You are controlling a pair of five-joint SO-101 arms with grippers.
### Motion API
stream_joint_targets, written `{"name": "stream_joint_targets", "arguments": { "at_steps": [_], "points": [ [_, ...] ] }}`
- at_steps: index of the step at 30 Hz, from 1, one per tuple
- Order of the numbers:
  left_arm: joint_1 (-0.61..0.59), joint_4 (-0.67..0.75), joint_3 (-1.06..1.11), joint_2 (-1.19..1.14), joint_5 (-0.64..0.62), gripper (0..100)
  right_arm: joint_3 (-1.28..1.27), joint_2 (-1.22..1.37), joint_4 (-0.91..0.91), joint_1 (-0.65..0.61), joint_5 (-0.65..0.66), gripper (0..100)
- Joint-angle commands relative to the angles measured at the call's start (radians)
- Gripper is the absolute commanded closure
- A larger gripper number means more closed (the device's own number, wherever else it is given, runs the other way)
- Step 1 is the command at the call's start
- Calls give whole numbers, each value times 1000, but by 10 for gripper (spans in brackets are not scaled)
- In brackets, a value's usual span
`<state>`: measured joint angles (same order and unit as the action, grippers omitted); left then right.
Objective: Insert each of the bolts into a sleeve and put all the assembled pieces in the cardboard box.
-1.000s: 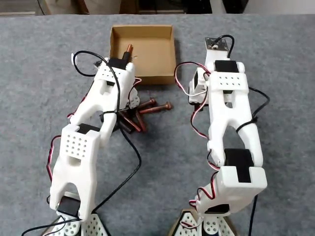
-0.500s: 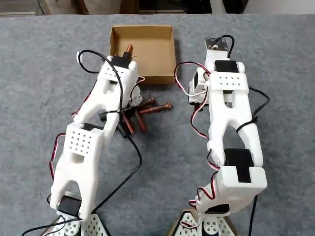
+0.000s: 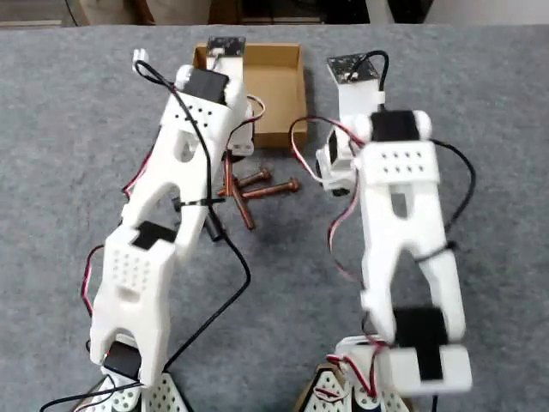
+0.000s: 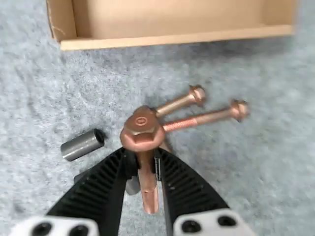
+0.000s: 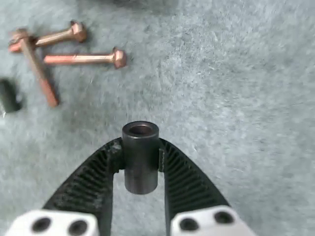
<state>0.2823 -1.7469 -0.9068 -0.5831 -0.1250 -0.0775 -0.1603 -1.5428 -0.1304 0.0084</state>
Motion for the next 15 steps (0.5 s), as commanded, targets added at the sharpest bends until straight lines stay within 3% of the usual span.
{"name": "stream_joint_targets", "arguments": {
  "at_steps": [1, 5, 9, 15],
  "points": [
    [-21, -14, 34, 252, 43, 981, -64, -213, -18, -10, 81, 997],
    [-40, -12, 98, 472, 86, 981, -228, -456, 41, -36, 100, 997],
    [-43, -12, 173, 633, 117, 981, -479, -691, 210, -90, 77, 997],
    [-35, -11, 218, 819, 140, 981, -891, -1032, 603, -214, -138, 997]
  ]
}}
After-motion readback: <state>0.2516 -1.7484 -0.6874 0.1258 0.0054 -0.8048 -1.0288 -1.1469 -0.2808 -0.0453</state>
